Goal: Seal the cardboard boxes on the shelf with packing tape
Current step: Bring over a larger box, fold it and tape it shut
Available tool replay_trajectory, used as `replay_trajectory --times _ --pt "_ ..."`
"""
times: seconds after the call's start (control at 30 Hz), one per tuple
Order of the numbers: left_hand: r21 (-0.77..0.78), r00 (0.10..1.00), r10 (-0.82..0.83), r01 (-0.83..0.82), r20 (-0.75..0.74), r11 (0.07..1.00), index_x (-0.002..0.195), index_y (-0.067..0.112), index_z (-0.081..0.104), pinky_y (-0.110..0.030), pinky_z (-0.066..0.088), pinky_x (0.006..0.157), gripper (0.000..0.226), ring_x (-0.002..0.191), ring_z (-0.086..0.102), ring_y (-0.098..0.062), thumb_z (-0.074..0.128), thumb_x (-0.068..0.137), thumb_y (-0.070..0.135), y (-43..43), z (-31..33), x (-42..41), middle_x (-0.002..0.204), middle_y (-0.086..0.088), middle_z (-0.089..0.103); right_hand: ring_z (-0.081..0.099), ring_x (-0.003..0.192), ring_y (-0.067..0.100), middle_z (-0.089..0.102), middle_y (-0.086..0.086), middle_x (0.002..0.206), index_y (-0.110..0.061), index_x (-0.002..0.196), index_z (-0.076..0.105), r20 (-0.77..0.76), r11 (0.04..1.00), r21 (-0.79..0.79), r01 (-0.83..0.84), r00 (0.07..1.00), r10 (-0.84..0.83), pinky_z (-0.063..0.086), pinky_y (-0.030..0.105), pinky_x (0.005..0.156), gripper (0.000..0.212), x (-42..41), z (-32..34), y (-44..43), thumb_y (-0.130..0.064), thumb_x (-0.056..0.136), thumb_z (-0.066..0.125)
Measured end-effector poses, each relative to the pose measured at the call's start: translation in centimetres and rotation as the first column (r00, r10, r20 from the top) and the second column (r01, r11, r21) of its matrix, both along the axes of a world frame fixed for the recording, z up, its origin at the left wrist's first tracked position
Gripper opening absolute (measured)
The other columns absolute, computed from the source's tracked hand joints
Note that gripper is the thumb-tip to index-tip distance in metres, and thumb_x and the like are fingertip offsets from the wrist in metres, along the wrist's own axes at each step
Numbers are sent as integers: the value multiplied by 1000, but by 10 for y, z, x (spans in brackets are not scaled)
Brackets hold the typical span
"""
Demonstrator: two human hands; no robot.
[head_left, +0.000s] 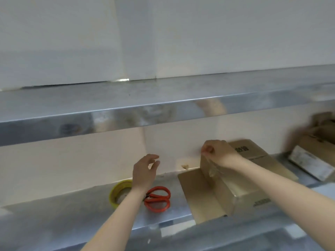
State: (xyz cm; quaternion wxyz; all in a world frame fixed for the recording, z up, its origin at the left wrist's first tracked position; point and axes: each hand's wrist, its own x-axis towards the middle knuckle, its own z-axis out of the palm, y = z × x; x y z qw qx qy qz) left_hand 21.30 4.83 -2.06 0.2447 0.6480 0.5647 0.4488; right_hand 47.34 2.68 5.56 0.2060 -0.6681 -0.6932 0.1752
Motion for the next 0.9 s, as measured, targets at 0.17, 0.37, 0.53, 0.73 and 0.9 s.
replay_trajectory --times 0.17,0.37,0.53,0.73,0.9 --pt "55 937 -311 323 -159 945 105 23 69 -9 41 82 19 97 63 -7 68 88 17 7 16 53 110 8 67 65 93 23 71 3 95 -17 92 71 61 988 80 135 988 -140 49 31 81 10 36 -12 -20 -14 88 62" --pt "-53 745 -477 515 -467 856 147 16 36 -29 25 114 49 141 31 -17 45 99 17 18 14 118 156 1 30 55 118 20 61 -6 131 -29 121 65 244 998 -48 -46 968 57 46 34 96 30 38 -24 -22 -30 95 52" --pt "-172 674 -559 553 -484 815 150 10 26 -28 17 118 49 145 22 -18 33 104 24 38 6 148 159 -2 20 31 138 20 34 -11 152 -34 139 48 366 967 -211 -144 905 215 36 36 107 47 40 -32 -12 -43 93 52" --pt "-34 693 -414 491 -590 871 141 4 43 -27 22 112 44 135 35 -25 30 104 24 44 -13 163 148 -8 40 41 124 17 43 -9 140 -24 124 58 475 968 -152 -199 844 248 45 33 90 41 45 -32 -9 -46 90 53" --pt "-124 569 -498 569 -654 813 149 9 29 -24 16 115 70 141 24 -18 30 98 55 50 -11 145 156 -1 27 33 139 20 35 -6 153 -32 134 52 429 938 -218 -268 837 339 29 28 109 45 56 -29 -21 -48 92 52"
